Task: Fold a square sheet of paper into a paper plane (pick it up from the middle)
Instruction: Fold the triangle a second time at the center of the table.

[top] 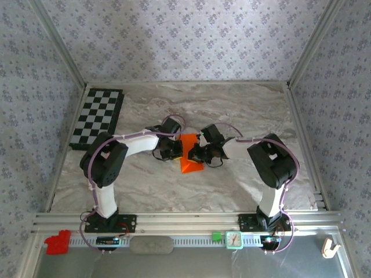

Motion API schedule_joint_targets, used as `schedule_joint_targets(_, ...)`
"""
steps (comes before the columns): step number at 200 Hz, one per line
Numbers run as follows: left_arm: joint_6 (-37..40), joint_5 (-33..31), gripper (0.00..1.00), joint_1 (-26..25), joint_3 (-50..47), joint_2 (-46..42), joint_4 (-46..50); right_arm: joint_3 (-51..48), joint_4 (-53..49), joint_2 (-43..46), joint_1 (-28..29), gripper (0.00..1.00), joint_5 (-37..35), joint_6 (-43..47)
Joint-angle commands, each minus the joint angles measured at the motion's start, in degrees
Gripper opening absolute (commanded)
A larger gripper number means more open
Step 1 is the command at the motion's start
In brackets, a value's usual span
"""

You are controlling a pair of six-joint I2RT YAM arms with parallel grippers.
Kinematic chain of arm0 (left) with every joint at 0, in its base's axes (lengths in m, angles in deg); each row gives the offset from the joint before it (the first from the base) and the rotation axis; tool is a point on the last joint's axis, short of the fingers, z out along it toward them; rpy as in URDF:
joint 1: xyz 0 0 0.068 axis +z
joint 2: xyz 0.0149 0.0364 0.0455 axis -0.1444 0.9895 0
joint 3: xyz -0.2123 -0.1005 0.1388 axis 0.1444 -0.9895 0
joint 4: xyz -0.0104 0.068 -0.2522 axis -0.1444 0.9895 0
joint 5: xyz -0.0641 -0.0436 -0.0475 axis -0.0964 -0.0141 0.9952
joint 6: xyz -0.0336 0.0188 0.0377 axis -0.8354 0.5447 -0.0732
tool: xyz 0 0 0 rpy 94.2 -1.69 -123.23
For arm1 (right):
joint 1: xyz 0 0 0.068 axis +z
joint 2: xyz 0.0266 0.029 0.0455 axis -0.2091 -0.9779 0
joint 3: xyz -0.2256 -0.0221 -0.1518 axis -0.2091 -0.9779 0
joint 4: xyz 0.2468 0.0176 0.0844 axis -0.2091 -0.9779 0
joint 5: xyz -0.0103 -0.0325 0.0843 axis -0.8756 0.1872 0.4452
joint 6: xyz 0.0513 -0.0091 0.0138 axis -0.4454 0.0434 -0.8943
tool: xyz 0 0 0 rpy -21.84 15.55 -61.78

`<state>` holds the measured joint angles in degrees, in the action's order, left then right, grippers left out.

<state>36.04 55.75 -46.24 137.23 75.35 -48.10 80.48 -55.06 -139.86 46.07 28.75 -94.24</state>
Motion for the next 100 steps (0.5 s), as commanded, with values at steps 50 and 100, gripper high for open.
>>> schedule_joint_targets(50,-0.87,0.61,0.00,-0.28,0.07,-4.49,-2.29,-2.96,-4.68,-2.82,0.80,0.04,-8.61,-3.62)
schedule_joint_targets(100,-10.40,5.37,0.15,-2.10,-10.48,-12.46,-13.39,-3.24,-7.35,-3.92,0.63,0.04,-12.59,-6.65)
